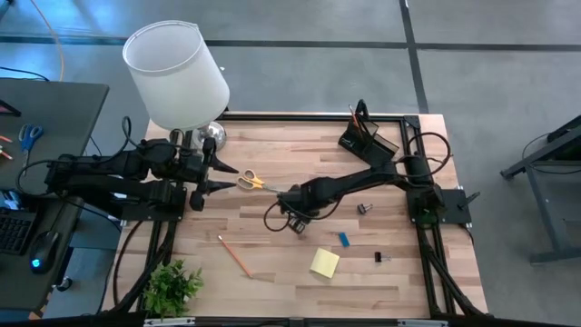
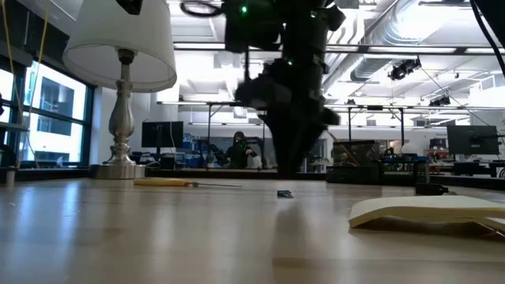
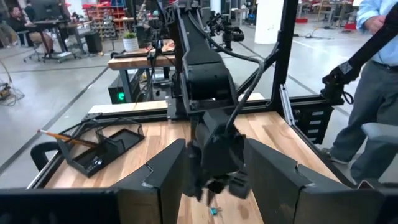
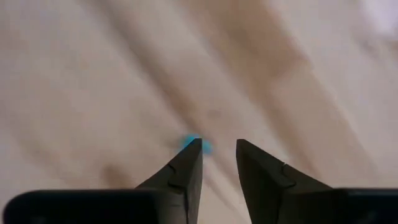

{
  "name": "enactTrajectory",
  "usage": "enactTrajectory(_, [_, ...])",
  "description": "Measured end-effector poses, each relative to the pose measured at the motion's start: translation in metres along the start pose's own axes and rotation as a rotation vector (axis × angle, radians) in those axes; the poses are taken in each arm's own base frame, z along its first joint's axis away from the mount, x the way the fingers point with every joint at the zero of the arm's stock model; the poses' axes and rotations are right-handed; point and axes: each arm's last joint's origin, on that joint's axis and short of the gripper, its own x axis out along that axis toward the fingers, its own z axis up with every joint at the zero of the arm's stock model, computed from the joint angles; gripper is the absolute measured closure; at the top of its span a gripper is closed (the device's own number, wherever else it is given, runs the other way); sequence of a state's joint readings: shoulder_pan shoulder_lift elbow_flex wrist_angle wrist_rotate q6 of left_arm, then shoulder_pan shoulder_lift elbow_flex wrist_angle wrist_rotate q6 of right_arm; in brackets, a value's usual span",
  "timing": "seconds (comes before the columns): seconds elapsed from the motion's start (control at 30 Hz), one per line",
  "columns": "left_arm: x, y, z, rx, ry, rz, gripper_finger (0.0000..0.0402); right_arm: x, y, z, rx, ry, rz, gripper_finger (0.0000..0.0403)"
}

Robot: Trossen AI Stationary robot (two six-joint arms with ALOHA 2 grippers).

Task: Pick and place office supplies into organizer
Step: Put the green binder clip into the mesh desk organizer

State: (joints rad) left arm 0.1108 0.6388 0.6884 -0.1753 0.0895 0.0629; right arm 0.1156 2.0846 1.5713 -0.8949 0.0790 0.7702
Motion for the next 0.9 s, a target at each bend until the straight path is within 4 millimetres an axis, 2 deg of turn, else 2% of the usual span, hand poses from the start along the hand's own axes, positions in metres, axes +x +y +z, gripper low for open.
enactTrajectory(0.13, [-0.001,0.000,0.001,0.015,-0.007,-0.002,0.0247,-0.001,0.009,-0.010,0.159,-0.069,-0.066,0.0296])
enactTrajectory(0.33, [-0.007,-0.002,0.002,0.016,-0.019,-0.050,0.0247,-0.003,0.025,-0.019,0.373,-0.148,-0.026,0.0263])
enactTrajectory(0.63, [-0.018,-0.005,0.003,0.017,-0.044,-0.136,0.0247,-0.003,0.044,-0.026,0.448,-0.310,0.025,0.0205])
enactTrajectory(0.9, [-0.022,-0.006,0.004,0.020,-0.055,-0.135,0.0247,0.010,0.057,-0.047,0.465,-0.466,-0.090,0.0211])
